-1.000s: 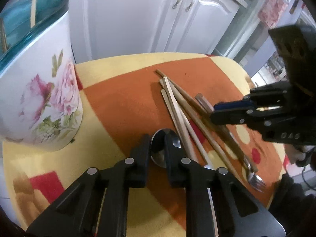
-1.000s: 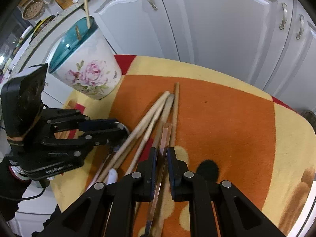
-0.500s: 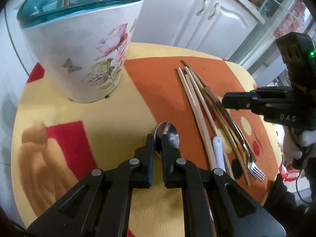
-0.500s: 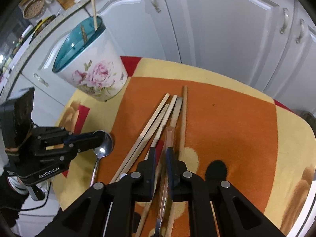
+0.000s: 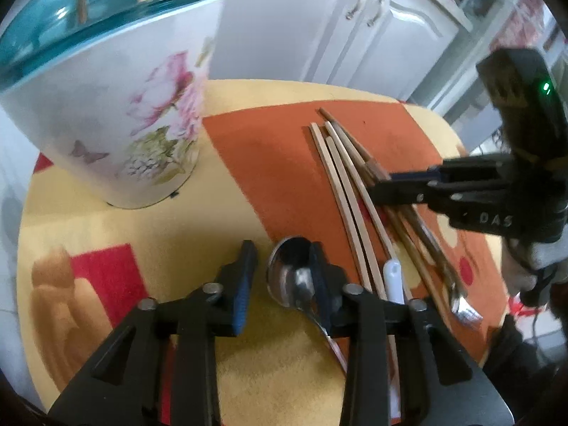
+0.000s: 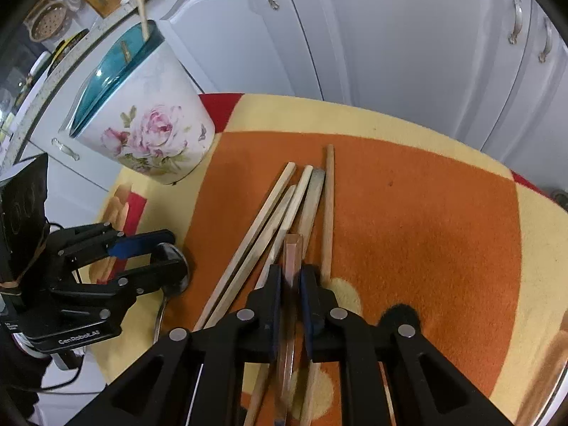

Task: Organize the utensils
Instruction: 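Lift the fork and spoon and carry both over the utensil holder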

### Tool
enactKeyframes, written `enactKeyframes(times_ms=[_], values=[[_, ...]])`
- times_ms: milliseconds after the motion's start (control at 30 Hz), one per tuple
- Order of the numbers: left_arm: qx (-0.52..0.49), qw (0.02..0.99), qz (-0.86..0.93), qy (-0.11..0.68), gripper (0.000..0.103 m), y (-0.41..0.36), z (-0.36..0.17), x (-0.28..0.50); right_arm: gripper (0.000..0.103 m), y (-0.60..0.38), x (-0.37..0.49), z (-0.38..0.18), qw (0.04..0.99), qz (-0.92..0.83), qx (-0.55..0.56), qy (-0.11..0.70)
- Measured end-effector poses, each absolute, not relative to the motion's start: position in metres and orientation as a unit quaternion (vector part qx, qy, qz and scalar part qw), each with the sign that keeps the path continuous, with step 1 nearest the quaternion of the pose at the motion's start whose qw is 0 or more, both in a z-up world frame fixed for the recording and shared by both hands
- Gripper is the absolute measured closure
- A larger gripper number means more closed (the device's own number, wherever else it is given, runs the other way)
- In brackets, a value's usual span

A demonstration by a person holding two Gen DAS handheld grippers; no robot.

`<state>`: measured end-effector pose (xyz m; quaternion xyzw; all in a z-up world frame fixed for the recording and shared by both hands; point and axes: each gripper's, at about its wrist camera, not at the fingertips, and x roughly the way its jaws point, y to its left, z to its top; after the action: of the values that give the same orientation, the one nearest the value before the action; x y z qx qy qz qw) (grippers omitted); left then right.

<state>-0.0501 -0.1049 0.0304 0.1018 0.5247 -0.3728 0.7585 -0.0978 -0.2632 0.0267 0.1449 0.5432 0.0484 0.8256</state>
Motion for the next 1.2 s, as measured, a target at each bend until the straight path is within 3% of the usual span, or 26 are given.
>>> enactKeyframes(times_ms=[167,500,700,733,800,833,967,1000,1100,1200], values=[[0.092,0.778,-0.357,0.509,0.100,-0.096,0.038,-0.058,0.094,-0.266,-0.117,0.052,0.841,0.045,0.141,0.520],[0.033,0.813,-0.349,0.465,0.102,-0.058,0.087,-0.075,0.094,-0.269,-0.164,0.108,0.875,0.046,0.136,0.461],[0.027,0.809,-0.328,0.486,0.102,-0.050,0.075,-0.075,0.094,-0.267,-0.184,0.122,0.885,0.045,0.133,0.443],[0.030,0.809,-0.322,0.491,0.098,-0.051,0.071,-0.074,0.094,-0.266,-0.187,0.124,0.887,0.045,0.133,0.441],[0.043,0.809,-0.311,0.497,0.080,-0.055,0.061,-0.071,0.094,-0.267,-0.192,0.127,0.888,0.044,0.135,0.437],[0.047,0.804,-0.315,0.503,0.063,-0.058,0.056,-0.068,0.094,-0.267,-0.195,0.128,0.889,0.044,0.136,0.435],[0.062,0.790,-0.323,0.517,0.059,-0.070,0.039,-0.060,0.094,-0.268,-0.199,0.131,0.891,0.043,0.137,0.432],[0.072,0.786,-0.326,0.521,0.060,-0.076,0.033,-0.059,0.094,-0.267,-0.200,0.132,0.891,0.042,0.137,0.431],[0.094,0.785,-0.338,0.510,0.088,-0.087,0.029,-0.060,0.094,-0.266,-0.203,0.133,0.891,0.042,0.135,0.431],[0.081,0.785,-0.338,0.513,0.095,-0.085,0.031,-0.060,0.094,-0.264,-0.204,0.136,0.892,0.042,0.132,0.431]])
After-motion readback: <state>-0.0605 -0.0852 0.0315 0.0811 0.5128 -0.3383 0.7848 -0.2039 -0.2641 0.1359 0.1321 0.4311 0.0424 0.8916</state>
